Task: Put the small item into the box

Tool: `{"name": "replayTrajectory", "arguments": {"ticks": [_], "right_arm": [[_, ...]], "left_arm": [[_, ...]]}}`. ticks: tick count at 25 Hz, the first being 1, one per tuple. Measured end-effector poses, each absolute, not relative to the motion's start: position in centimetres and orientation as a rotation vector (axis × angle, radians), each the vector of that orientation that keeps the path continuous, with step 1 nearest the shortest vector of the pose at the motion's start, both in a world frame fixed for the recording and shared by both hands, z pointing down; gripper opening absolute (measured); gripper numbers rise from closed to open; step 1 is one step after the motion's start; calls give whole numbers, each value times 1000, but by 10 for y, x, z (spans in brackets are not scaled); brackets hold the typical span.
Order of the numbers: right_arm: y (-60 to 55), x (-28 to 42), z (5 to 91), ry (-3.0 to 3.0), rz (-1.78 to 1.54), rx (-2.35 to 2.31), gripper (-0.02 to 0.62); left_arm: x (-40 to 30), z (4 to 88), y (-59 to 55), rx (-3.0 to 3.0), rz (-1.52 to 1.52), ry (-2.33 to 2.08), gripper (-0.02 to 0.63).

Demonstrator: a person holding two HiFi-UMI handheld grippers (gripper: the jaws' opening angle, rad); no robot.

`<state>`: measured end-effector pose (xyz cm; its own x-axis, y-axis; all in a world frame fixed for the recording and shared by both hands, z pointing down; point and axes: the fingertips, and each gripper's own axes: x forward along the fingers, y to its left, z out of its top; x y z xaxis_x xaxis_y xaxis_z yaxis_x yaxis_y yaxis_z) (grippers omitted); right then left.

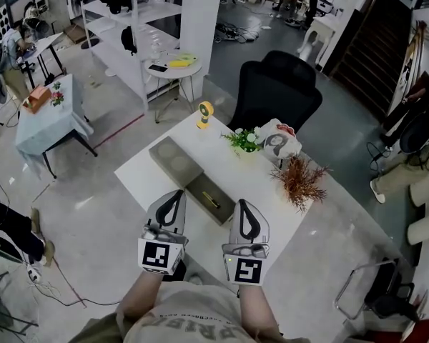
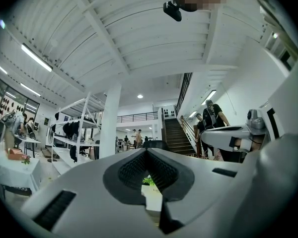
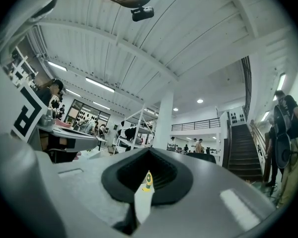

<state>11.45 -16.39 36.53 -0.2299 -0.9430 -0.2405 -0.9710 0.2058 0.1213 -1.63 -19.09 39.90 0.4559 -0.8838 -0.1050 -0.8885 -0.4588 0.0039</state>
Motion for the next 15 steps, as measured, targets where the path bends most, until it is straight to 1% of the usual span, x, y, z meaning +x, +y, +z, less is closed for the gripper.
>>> {"name": "replayTrajectory", "arguments": {"ticks": [5, 8, 15], "right_arm": [[-165, 110, 365, 2357, 380, -1869, -2], [-165, 109, 365, 2357, 381, -1866, -2], [-162, 110, 364, 2358, 379, -1866, -2]], "left_arm": [[-23, 405, -192, -2631, 109, 1621, 11], [-23, 399, -192, -2630, 158, 1627, 11], [-21, 400, -187, -2638, 163, 1636, 11]]}}
